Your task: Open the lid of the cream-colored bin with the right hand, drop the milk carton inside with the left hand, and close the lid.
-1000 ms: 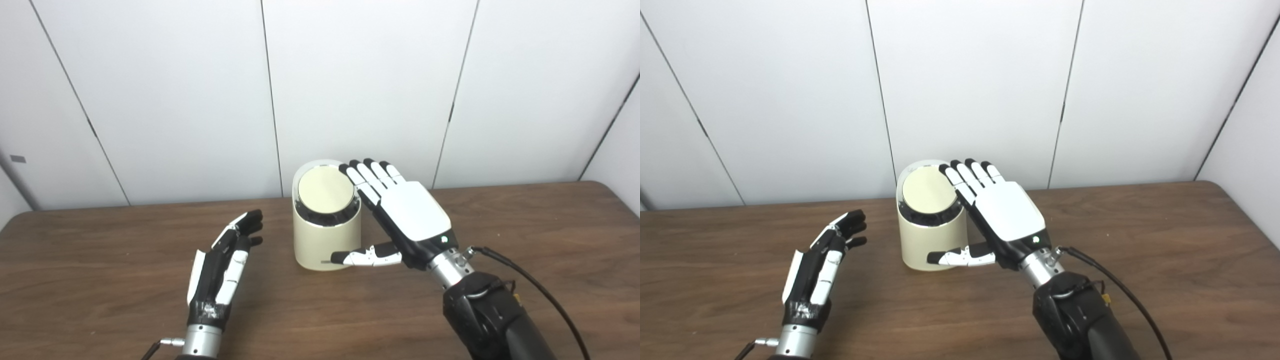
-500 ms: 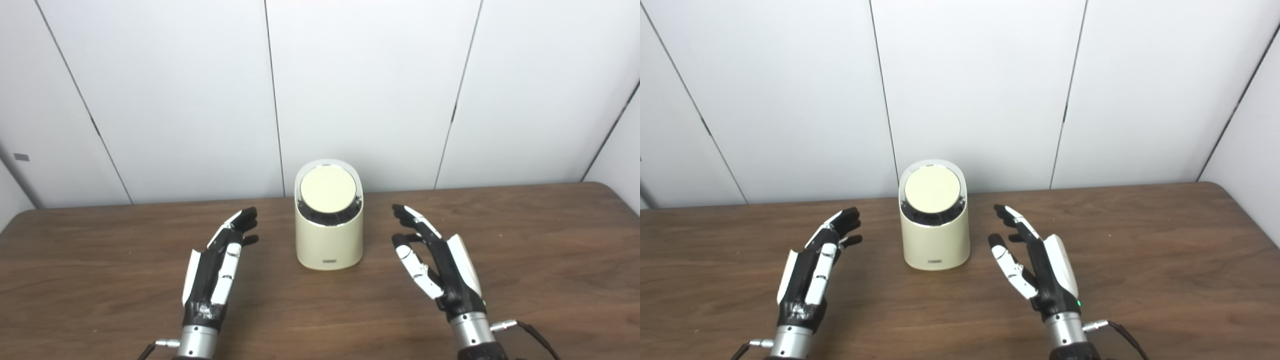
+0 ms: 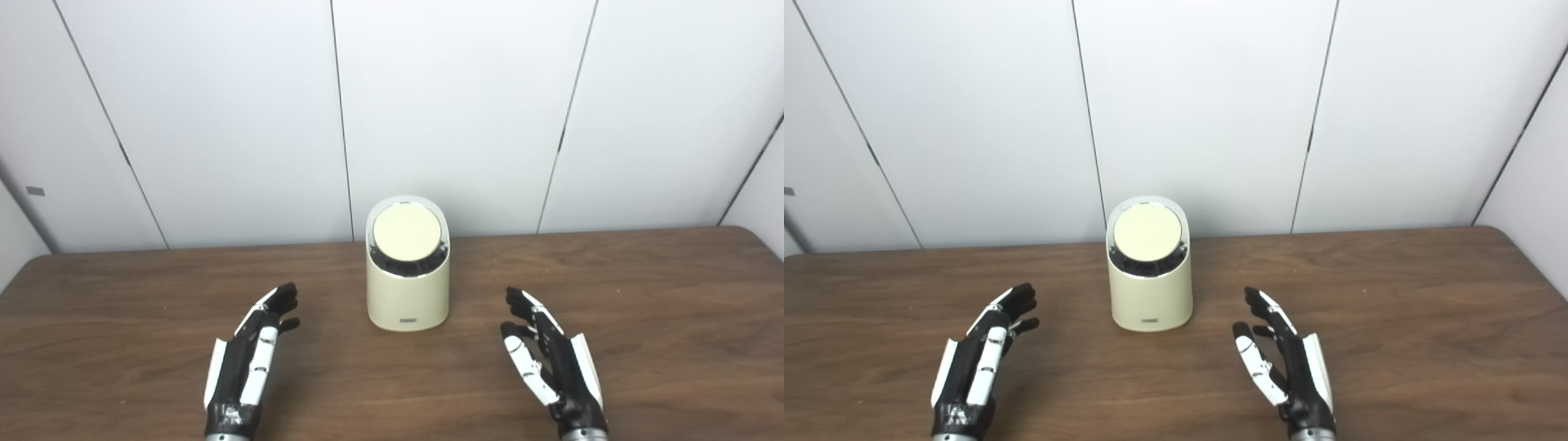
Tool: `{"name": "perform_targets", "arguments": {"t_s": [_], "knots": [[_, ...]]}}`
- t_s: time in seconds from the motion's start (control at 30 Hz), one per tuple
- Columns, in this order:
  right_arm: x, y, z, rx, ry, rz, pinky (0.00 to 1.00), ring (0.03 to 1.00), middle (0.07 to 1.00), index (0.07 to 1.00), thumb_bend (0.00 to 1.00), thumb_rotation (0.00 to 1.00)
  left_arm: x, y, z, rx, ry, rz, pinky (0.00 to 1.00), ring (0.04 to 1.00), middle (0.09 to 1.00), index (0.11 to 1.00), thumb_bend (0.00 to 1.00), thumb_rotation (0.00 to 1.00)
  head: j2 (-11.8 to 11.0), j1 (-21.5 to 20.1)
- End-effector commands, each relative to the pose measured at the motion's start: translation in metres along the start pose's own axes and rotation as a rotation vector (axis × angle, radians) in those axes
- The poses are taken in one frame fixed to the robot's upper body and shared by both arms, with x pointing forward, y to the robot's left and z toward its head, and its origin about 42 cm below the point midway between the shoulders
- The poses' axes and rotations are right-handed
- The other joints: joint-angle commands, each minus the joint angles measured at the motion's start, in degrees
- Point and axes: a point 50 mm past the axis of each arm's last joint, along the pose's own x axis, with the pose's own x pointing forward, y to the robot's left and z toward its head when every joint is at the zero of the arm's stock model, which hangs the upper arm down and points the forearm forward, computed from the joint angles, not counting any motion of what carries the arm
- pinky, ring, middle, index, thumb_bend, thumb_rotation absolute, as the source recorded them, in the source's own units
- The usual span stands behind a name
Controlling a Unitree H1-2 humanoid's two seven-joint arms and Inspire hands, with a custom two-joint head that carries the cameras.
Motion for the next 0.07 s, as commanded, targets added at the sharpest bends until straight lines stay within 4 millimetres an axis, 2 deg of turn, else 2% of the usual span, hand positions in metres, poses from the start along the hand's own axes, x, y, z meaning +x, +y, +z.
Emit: {"name": "perform_targets", "arguments": {"t_s": [0.0,0.03], "knots": [[0.0036,-0.0008,0.0169,0.028,-0.075,-0.021,0.75,0.841,0.837,0.827,0.16,0.65,0.0032,-0.0003,0.0121,-0.010,-0.047,0.006,0.78,0.852,0.855,0.858,0.23,0.79,0.0,-0.1],[0.0025,-0.0010,0.0166,0.026,-0.073,-0.020,0.75,0.840,0.836,0.826,0.16,0.64,0.0021,0.0000,0.0123,-0.010,-0.045,0.008,0.78,0.850,0.854,0.858,0.23,0.78,0.0,-0.1]]}}
